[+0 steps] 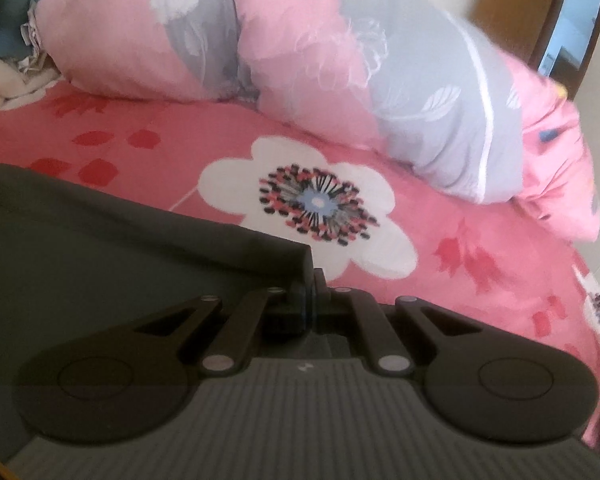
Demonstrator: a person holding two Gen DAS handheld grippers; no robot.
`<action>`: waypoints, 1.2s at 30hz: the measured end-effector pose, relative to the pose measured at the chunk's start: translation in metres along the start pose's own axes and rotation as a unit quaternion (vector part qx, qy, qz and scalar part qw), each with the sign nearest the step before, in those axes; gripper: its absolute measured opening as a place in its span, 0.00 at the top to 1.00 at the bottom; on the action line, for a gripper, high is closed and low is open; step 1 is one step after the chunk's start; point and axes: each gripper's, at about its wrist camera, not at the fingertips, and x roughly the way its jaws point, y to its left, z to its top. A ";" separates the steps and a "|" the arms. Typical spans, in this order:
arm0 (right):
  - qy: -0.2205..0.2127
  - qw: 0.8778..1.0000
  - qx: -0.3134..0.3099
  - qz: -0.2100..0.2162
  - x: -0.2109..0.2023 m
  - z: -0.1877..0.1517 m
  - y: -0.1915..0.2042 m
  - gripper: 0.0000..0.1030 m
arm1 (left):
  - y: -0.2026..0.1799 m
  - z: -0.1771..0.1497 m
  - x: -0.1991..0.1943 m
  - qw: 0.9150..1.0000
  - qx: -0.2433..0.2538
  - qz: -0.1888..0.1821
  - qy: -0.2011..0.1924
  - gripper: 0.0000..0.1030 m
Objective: Fold clothes
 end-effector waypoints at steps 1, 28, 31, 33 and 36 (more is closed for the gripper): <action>0.006 1.000 0.002 0.002 0.005 -0.002 0.000 0.99 | 0.000 0.000 0.000 1.000 0.000 0.000 0.000 0.79; 0.000 0.885 0.462 0.059 -0.015 -0.061 -0.176 0.23 | -0.001 -0.002 0.001 1.000 0.004 0.002 -0.005 0.79; -0.004 0.895 0.440 0.078 -0.037 -0.064 -0.159 0.26 | 0.000 -0.002 0.001 1.000 0.001 0.001 -0.005 0.79; -0.004 0.898 0.431 0.086 -0.053 -0.066 -0.148 0.31 | 0.001 -0.002 0.001 1.000 -0.003 -0.002 -0.005 0.79; -0.005 0.892 0.443 0.088 -0.080 -0.080 -0.140 0.33 | 0.003 -0.002 0.001 1.000 -0.009 -0.007 -0.005 0.79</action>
